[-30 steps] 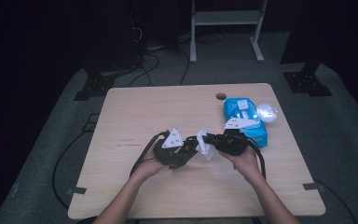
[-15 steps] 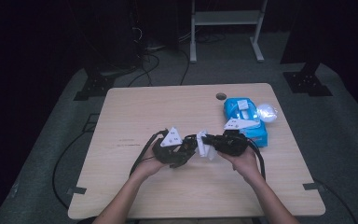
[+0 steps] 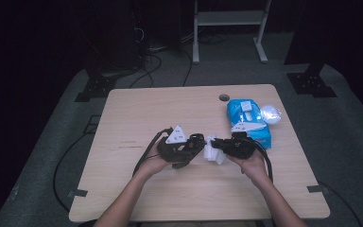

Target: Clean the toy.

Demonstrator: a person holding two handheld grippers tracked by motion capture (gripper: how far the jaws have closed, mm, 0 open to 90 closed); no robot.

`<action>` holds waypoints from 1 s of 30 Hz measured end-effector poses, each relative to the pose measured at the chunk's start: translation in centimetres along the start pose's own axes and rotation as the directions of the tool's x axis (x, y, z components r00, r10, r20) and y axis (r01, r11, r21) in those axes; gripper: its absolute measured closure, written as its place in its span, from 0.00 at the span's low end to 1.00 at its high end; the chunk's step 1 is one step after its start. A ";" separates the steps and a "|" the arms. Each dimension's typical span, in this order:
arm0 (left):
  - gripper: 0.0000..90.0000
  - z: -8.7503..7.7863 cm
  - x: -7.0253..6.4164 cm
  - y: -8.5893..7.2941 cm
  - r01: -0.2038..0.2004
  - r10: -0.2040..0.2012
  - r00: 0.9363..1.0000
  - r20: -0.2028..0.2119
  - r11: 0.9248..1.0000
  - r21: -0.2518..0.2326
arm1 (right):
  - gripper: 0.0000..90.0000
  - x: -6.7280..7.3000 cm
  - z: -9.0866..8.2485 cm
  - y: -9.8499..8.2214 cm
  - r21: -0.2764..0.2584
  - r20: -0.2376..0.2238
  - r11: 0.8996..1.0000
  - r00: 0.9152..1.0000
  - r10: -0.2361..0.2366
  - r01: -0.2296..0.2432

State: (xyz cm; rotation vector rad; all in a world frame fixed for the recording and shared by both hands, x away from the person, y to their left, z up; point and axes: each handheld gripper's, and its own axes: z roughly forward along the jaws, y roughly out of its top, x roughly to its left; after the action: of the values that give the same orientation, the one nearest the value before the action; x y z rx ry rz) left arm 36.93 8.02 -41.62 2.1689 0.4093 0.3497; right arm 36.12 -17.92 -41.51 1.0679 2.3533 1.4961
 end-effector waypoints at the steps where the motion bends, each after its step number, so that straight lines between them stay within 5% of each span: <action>1: 0.63 0.2 0.1 0.2 -0.006 0.006 1.000 0.002 1.000 0.009 | 0.92 0.0 -0.2 0.0 -0.004 0.002 1.000 1.000 0.000 0.000; 10: 0.63 2.3 1.4 1.6 -0.038 0.036 0.999 0.017 0.992 0.120 | 0.92 -1.3 -0.7 -0.7 -0.013 0.008 0.999 0.999 0.039 -0.039; 12: 0.63 3.6 1.9 1.8 -0.068 0.064 0.998 0.023 0.978 0.200 | 0.92 -1.6 -0.9 -0.8 -0.018 0.008 0.999 0.999 0.045 -0.045; 20: 0.63 5.8 2.9 1.3 -0.065 0.053 0.997 0.048 0.943 0.325 | 0.92 -1.8 -1.1 -0.9 -0.015 0.013 0.999 0.999 0.048 -0.048; 26: 0.57 5.5 3.5 1.2 -0.038 0.020 0.998 0.061 0.950 0.311 | 0.92 -1.8 -1.1 -0.9 -0.007 0.009 0.999 0.999 0.044 -0.044; 30: 0.46 3.9 4.1 1.0 0.035 -0.062 0.992 0.106 0.970 0.240 | 0.92 -1.7 -1.2 -0.9 -0.002 0.007 0.999 0.999 0.037 -0.037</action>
State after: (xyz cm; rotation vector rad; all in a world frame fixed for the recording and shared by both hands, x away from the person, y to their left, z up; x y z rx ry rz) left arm 42.29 6.35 -42.62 2.3939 0.4584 0.1553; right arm 36.31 -20.10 -42.06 1.1203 2.3399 1.5043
